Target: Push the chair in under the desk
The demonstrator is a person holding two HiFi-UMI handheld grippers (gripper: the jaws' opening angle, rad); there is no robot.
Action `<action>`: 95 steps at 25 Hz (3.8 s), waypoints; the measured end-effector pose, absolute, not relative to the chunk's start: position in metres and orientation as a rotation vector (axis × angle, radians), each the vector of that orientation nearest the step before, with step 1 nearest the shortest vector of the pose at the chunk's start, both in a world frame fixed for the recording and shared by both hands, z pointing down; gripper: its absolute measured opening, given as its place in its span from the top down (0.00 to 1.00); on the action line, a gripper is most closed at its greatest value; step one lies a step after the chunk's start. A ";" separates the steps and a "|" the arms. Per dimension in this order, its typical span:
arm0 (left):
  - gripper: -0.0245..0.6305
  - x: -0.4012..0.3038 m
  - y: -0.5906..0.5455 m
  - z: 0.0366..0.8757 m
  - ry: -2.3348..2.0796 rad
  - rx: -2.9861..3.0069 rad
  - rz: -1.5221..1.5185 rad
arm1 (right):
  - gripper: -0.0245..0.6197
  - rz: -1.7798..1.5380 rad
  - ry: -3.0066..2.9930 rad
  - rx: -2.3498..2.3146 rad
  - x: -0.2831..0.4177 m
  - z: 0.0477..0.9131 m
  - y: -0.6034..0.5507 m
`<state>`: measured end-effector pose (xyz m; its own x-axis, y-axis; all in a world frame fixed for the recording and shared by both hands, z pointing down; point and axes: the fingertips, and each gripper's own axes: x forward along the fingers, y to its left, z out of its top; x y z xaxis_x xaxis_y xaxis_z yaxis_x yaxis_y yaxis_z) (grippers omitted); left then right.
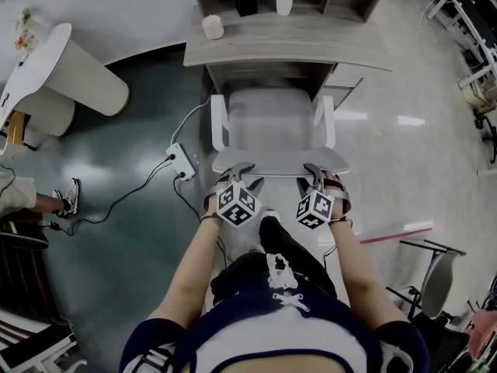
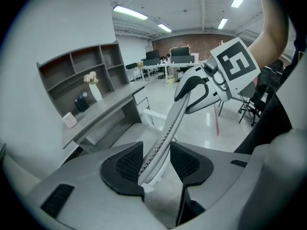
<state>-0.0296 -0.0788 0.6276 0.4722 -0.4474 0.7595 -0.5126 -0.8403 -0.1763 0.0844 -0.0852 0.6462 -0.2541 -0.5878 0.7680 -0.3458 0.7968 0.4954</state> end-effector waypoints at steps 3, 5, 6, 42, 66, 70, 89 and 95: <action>0.69 -0.029 -0.090 0.627 -0.866 2.630 1.312 | 0.74 -0.270 -1.870 0.708 0.085 0.646 -0.097; 0.69 -0.029 -0.098 0.626 -0.870 2.625 1.309 | 0.74 -0.262 -1.872 0.701 0.085 0.645 -0.104; 0.69 -0.030 -0.102 0.625 -0.871 2.624 1.308 | 0.75 -0.264 -1.874 0.700 0.084 0.644 -0.109; 0.68 -0.035 -0.215 0.623 -0.867 2.664 1.248 | 0.74 -0.254 -1.868 0.726 0.079 0.644 -0.223; 0.68 -0.038 -0.283 0.622 -0.854 2.671 1.256 | 0.74 -0.259 -1.862 0.724 0.077 0.643 -0.290; 0.68 -0.037 -0.290 0.622 -0.844 2.674 1.254 | 0.74 -0.247 -1.856 0.719 0.077 0.644 -0.298; 0.69 -0.038 -0.338 0.617 -0.835 2.697 1.233 | 0.74 -0.215 -1.840 0.702 0.077 0.642 -0.346; 0.69 -0.039 -0.338 0.618 -0.848 2.719 1.211 | 0.73 -0.228 -1.843 0.716 0.076 0.642 -0.347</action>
<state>-0.0392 -0.3380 0.6175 0.5440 -0.4629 0.6999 -0.4995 -0.8488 -0.1732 0.0757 -0.3469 0.6423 -0.2249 -0.5734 0.7878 -0.3645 0.7993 0.4777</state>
